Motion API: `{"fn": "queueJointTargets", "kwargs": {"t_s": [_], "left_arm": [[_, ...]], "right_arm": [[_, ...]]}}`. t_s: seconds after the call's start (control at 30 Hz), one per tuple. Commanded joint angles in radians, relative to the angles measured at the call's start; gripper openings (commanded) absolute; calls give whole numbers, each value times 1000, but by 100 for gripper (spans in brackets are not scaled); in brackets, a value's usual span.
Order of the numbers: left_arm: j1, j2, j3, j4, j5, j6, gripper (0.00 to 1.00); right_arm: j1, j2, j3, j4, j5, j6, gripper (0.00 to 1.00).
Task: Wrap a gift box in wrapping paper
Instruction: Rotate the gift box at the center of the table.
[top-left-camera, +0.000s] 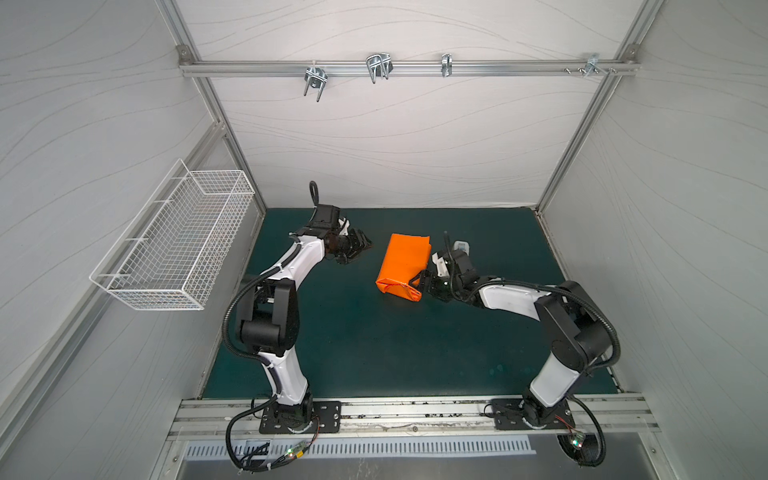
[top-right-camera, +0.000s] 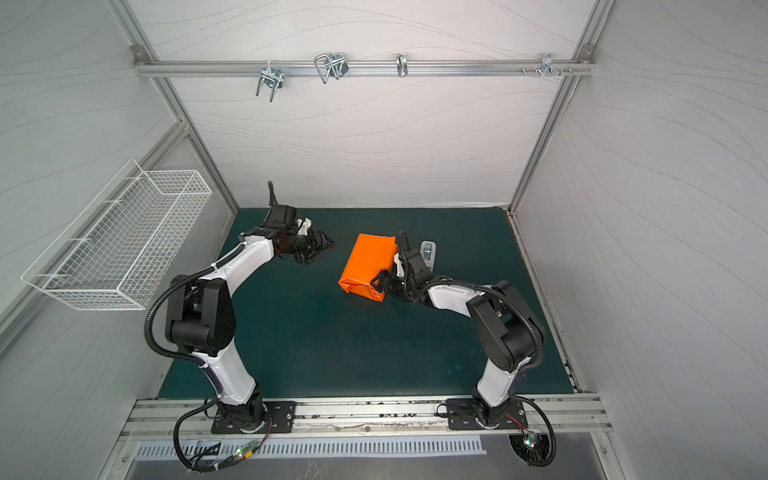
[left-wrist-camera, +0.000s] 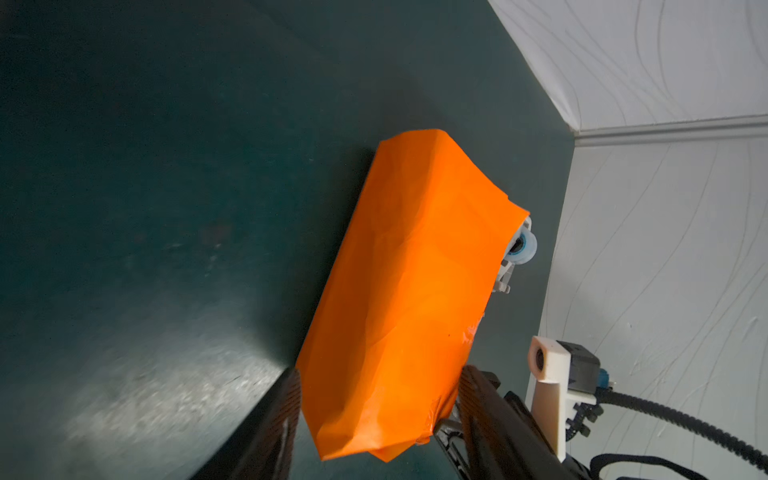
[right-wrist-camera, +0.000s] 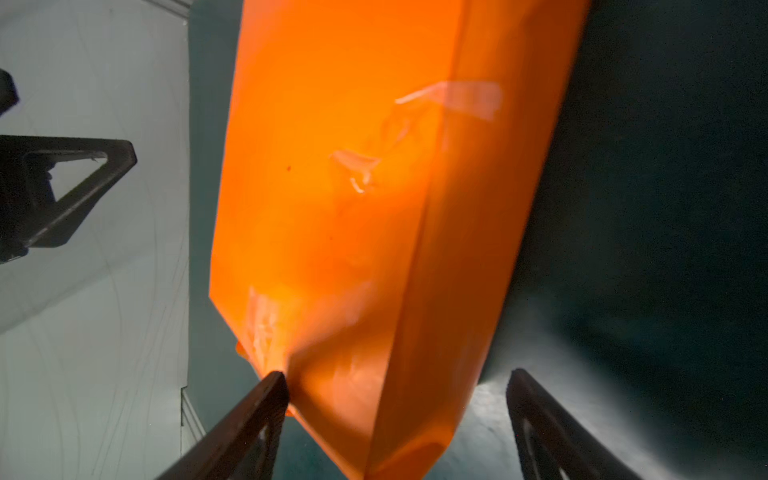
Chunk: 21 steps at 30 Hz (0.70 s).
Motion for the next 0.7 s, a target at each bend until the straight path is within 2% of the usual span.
{"fn": "queueJointTargets", "kwargs": {"t_s": [0.0, 0.23, 0.4, 0.5, 0.57, 0.67], "left_arm": [[53, -95, -63, 18, -47, -9, 62], [156, -189, -158, 0, -41, -7, 63], [162, -180, -180, -17, -28, 13, 63], [158, -179, -219, 22, 4, -8, 63], [132, -168, -227, 26, 11, -6, 63], [65, -148, -230, 39, -3, -13, 63]], "right_arm": [[84, 48, 53, 100, 6, 52, 84], [239, 209, 294, 109, -69, 84, 83], [267, 129, 324, -25, -108, 30, 80], [216, -33, 238, -154, -37, -67, 80], [127, -131, 183, -233, -3, -107, 82], [-62, -177, 133, -237, -122, -159, 87]]}}
